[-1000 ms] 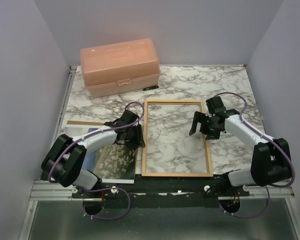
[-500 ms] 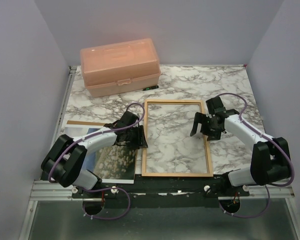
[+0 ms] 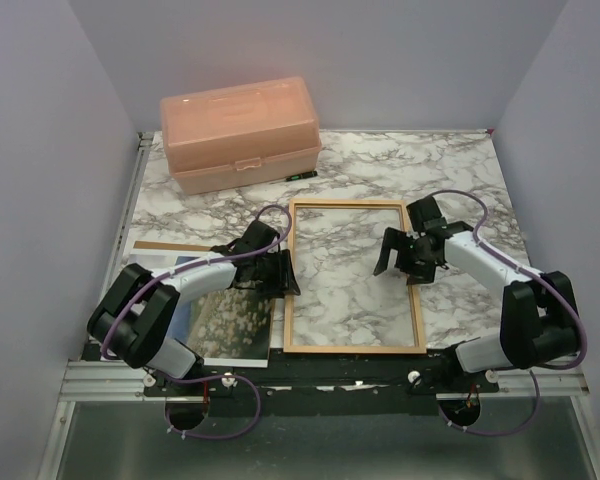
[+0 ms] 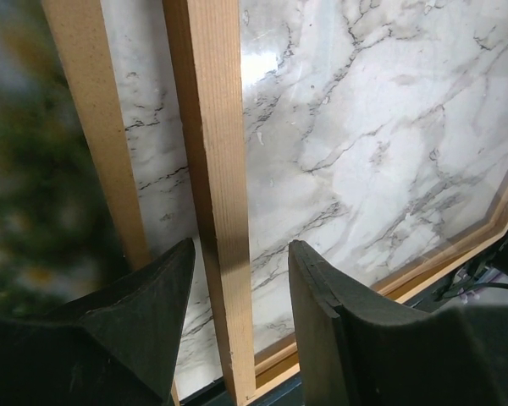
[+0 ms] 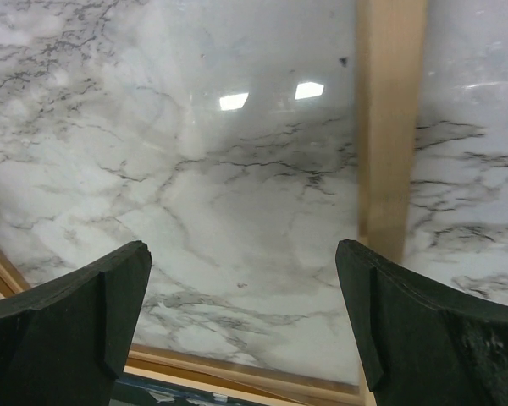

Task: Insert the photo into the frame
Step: Adjust the photo frame item on the photo frame.

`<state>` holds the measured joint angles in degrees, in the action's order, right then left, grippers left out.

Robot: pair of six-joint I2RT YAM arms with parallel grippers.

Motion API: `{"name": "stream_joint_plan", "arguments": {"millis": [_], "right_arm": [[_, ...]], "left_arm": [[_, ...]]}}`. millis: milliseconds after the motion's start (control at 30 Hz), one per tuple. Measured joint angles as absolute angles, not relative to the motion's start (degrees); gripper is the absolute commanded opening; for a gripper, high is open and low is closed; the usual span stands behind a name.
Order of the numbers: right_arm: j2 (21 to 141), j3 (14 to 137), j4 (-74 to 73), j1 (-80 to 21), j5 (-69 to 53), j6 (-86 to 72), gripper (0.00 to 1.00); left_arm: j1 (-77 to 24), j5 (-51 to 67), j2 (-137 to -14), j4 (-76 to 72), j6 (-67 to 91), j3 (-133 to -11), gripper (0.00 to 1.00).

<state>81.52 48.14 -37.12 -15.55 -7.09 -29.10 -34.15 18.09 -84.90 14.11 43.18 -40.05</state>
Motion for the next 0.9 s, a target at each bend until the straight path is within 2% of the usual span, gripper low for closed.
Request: {"name": "stream_joint_plan", "arguments": {"millis": [433,900], "right_arm": [[83.13,45.56,-32.62,-17.21,-14.61,-32.14,1.00],[77.54,49.01,-34.06,-17.21,-10.37,-32.62,1.00]], "left_arm": [[-34.15,19.14,-85.67,13.39,43.33,-40.40,0.51],[-34.15,19.16,-85.56,13.43,43.33,-40.45,0.51]]}}
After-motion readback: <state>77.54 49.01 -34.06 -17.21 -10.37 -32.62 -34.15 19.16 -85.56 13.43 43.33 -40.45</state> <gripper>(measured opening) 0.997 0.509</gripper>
